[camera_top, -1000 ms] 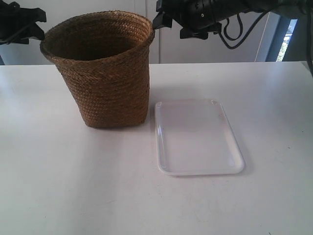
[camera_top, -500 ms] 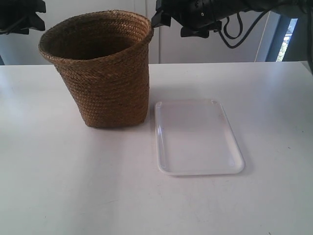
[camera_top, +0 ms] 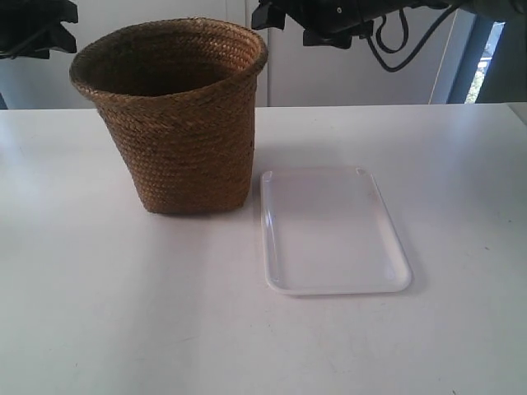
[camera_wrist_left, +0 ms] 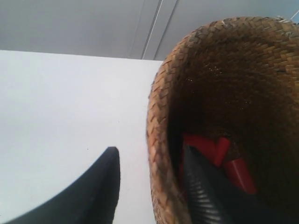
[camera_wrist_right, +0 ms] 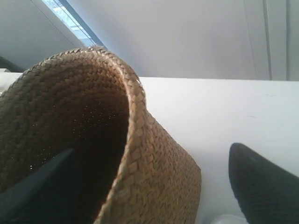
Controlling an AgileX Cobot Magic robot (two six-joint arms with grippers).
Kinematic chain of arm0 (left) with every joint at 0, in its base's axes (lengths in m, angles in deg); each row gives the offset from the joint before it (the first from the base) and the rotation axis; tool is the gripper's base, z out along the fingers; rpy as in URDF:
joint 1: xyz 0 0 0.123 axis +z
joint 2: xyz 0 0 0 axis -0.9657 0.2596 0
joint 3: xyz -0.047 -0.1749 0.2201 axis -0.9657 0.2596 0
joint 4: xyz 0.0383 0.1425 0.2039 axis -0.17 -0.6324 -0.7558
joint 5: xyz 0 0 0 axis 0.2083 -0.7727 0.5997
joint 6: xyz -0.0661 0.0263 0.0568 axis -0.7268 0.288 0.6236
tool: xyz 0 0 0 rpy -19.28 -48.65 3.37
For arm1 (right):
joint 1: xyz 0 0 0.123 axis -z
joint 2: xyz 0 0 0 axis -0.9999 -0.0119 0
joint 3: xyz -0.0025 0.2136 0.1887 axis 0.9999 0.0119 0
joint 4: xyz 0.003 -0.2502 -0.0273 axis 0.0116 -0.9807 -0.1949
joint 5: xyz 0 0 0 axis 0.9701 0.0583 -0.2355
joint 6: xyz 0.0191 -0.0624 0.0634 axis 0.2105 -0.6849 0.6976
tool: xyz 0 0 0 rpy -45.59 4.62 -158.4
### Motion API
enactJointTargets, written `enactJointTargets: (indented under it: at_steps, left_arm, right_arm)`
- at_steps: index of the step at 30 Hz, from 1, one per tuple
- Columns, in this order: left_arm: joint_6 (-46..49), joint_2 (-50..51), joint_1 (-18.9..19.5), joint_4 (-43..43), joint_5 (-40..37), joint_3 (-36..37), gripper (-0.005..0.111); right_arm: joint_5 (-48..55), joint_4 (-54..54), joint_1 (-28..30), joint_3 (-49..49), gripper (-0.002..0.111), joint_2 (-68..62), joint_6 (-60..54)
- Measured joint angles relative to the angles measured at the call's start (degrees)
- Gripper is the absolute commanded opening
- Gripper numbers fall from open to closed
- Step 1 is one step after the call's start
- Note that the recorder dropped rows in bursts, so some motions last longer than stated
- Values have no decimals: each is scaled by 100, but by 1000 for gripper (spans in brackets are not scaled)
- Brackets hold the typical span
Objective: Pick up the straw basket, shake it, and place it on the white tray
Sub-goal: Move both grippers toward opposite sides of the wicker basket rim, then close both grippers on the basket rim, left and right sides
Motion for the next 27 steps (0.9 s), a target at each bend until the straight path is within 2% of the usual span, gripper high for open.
enactJointTargets:
  at_steps: [10, 20, 24, 27]
  left_arm:
    - [11, 341, -61, 161, 1, -9, 49]
    - [11, 416, -167, 196, -22, -9, 49]
    - [11, 416, -167, 205, -27, -9, 49]
    - [11, 416, -167, 205, -72, -9, 49]
  right_arm:
    - [-81, -37, -156, 0, 82, -225, 64]
    - [274, -88, -201, 0, 82, -225, 712]
    - [107, -236, -336, 0, 82, -273, 789]
    - [-37, -281, -399, 0, 77, -374, 816]
